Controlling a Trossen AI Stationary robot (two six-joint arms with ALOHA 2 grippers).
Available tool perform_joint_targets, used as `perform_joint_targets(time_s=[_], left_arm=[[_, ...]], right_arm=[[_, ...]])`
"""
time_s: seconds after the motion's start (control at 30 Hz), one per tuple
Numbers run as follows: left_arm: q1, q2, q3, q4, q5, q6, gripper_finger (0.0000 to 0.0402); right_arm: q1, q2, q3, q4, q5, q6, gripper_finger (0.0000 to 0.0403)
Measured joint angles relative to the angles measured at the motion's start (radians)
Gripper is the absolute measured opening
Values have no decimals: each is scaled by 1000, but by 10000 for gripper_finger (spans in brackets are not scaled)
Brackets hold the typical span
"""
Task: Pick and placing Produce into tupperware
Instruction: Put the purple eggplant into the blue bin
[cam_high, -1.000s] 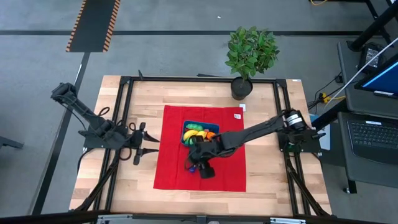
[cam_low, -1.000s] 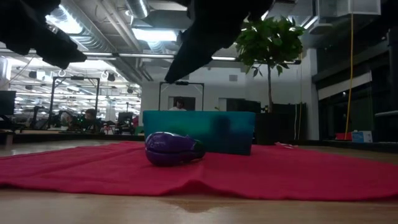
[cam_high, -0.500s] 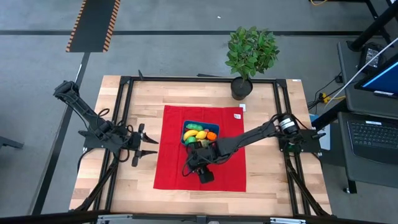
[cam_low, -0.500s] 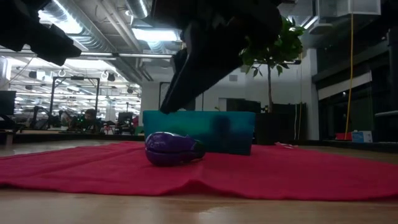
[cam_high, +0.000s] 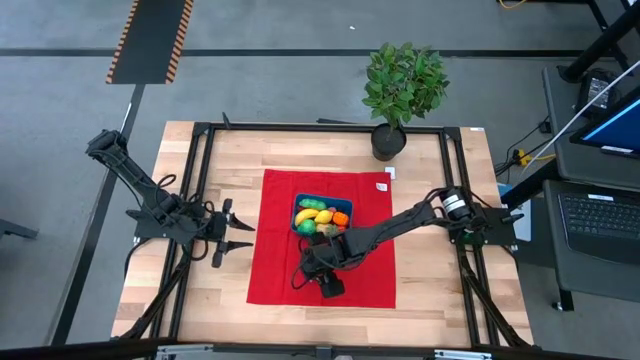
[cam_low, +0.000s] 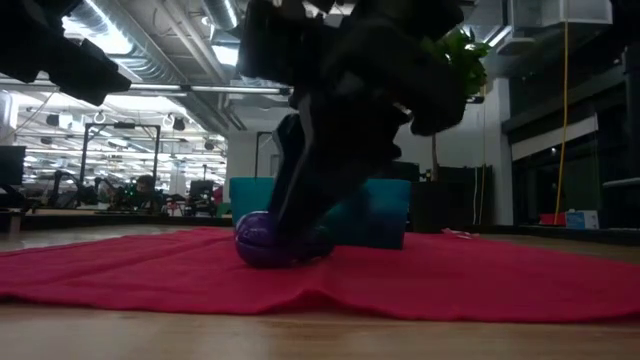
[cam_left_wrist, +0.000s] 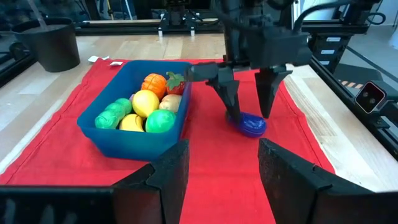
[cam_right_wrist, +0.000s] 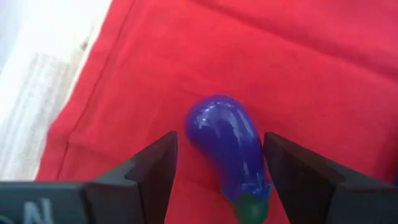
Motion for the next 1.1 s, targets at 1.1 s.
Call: perform_joint_targets(time_s=[1.1], left_arm=[[0, 0, 0, 0, 1, 0, 179]], right_arm=[[-1, 29, -2, 3, 46, -26, 227]])
